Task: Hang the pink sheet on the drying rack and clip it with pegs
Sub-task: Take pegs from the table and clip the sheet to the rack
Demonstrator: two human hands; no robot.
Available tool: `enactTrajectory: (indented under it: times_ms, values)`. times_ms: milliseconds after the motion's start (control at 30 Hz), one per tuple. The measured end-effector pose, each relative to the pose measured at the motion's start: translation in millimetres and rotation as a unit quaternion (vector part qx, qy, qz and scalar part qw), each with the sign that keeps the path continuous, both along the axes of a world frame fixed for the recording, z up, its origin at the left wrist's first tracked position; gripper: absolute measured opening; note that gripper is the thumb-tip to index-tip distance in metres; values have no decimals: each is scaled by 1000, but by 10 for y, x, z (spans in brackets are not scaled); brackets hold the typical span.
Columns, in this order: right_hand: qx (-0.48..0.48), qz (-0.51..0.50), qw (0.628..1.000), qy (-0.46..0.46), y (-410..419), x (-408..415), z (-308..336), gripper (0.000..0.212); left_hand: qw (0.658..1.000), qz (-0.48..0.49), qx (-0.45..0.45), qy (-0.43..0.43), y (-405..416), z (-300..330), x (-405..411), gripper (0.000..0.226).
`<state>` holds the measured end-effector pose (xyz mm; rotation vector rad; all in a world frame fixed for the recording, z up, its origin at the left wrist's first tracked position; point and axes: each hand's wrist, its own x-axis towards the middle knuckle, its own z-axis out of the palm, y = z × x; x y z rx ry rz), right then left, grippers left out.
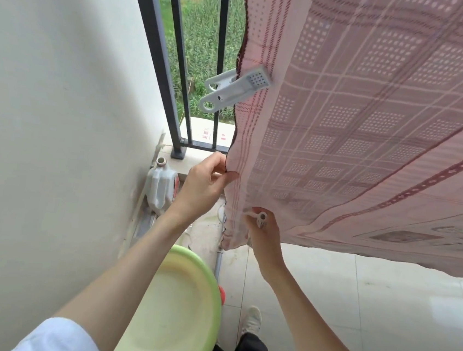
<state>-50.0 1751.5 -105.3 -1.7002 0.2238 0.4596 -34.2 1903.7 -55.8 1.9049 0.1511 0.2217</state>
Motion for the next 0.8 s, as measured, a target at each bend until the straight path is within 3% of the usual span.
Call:
enactTrajectory:
  times_ms: [200,567,800]
  values:
    - [51,-23,997,51,-10,-53,-117,0,998,-35,-15,53,-119,-279,22,18]
    - [22,-38,995,88,-107,-203,-348,6,993,6,-34,109,-20,-735,65,17]
    - [-30,-41,996,78,-192,-185,-400,7,993,37,-58,94,54,-872,71,15]
